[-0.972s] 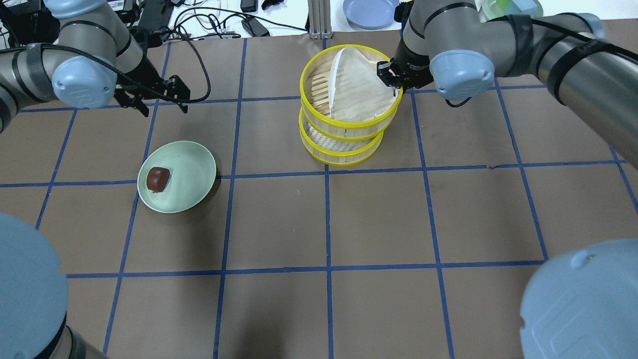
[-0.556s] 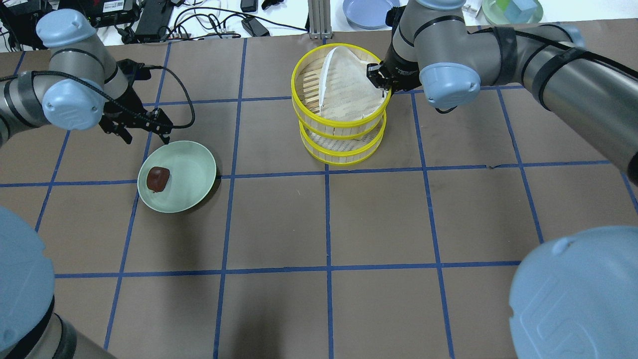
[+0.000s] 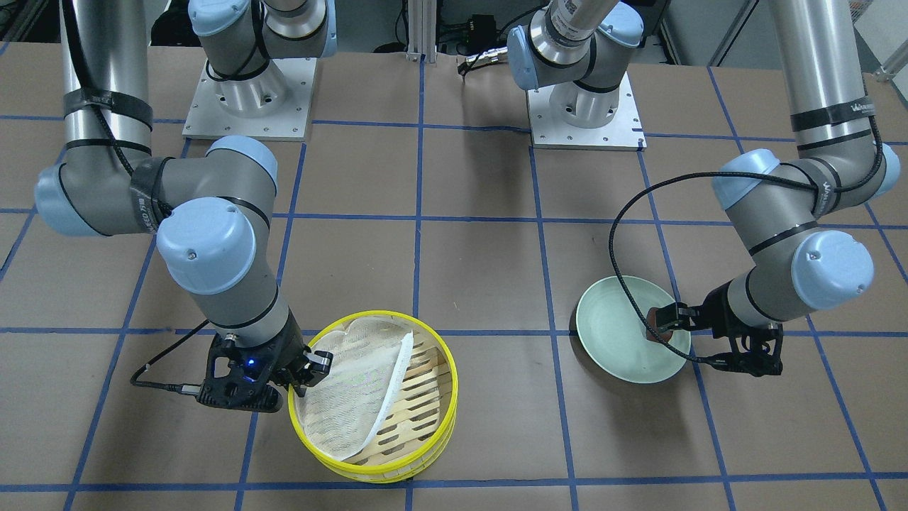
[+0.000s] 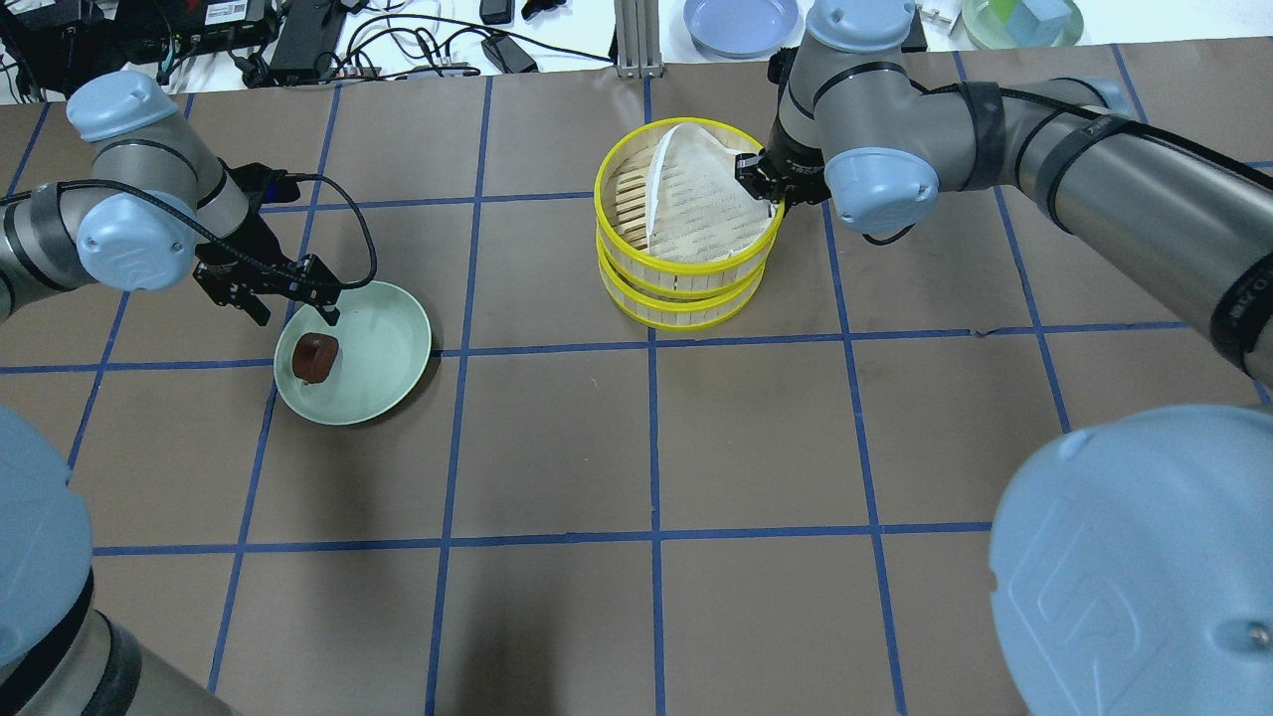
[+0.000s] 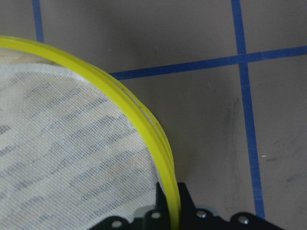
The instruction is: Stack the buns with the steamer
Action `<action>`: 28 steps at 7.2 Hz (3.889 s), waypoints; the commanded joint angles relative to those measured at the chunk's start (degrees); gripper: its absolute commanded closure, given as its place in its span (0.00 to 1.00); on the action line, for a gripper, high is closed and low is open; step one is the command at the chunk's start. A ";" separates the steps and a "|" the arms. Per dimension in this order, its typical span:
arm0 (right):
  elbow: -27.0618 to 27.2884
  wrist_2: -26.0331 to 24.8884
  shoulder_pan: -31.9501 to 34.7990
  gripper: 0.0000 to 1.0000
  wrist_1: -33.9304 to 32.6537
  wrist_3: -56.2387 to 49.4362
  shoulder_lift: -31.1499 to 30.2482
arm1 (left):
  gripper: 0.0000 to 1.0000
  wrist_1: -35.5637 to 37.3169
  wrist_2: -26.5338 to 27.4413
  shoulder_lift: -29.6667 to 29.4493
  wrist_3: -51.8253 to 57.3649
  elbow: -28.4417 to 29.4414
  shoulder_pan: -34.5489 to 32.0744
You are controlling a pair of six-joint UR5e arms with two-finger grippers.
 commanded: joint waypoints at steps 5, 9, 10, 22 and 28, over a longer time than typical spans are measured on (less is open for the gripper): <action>0.13 -0.04 0.15 1.00 1.33 1.02 -0.13 | 0.00 -0.25 5.01 -1.16 0.36 -2.02 -0.58; 0.13 -0.04 0.33 0.99 1.60 3.05 -0.13 | 0.00 -0.07 4.89 -2.04 -0.08 -2.02 -0.93; 0.21 -0.12 0.33 0.89 1.60 3.22 -0.13 | 0.00 -0.08 4.98 -2.04 -0.08 -2.02 -0.93; -7.24 -1.36 -0.19 0.00 19.28 -5.24 -10.37 | 1.00 5.71 1.21 -2.75 -0.33 -1.24 -1.11; -6.73 -1.19 -2.31 0.00 27.71 -19.63 -20.70 | 1.00 11.95 -8.87 2.88 -41.05 10.87 -20.16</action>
